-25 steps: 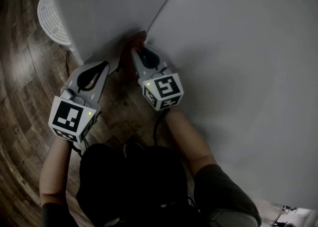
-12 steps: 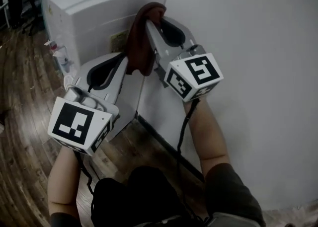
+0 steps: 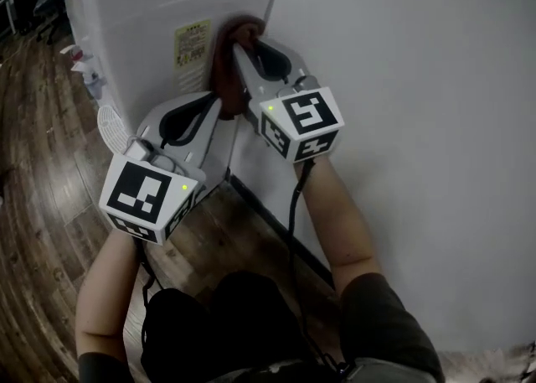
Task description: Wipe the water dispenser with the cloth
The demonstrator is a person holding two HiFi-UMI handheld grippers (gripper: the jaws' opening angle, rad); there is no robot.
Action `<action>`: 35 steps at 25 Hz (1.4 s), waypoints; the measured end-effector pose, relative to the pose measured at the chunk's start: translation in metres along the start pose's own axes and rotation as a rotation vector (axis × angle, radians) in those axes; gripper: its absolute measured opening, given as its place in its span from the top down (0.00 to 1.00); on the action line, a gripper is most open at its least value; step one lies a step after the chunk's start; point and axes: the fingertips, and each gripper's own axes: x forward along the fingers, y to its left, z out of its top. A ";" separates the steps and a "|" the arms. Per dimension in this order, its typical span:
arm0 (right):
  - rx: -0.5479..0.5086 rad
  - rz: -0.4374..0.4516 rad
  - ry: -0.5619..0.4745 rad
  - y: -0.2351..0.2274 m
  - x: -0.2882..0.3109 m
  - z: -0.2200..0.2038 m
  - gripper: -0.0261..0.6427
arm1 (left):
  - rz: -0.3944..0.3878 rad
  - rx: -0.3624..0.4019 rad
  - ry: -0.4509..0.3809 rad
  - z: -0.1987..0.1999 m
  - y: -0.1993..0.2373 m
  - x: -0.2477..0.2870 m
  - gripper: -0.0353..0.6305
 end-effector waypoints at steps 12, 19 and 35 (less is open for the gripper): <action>0.187 0.009 0.404 0.108 -0.063 -0.306 0.89 | -0.028 -0.217 0.397 -0.292 -0.054 -0.036 0.92; 0.267 0.018 0.616 0.154 -0.101 -0.447 0.89 | -0.039 -0.335 0.531 -0.392 -0.078 -0.055 0.92; 0.350 -0.105 0.674 0.133 -0.113 -0.408 0.89 | -0.073 -0.255 0.444 -0.326 -0.068 -0.059 0.92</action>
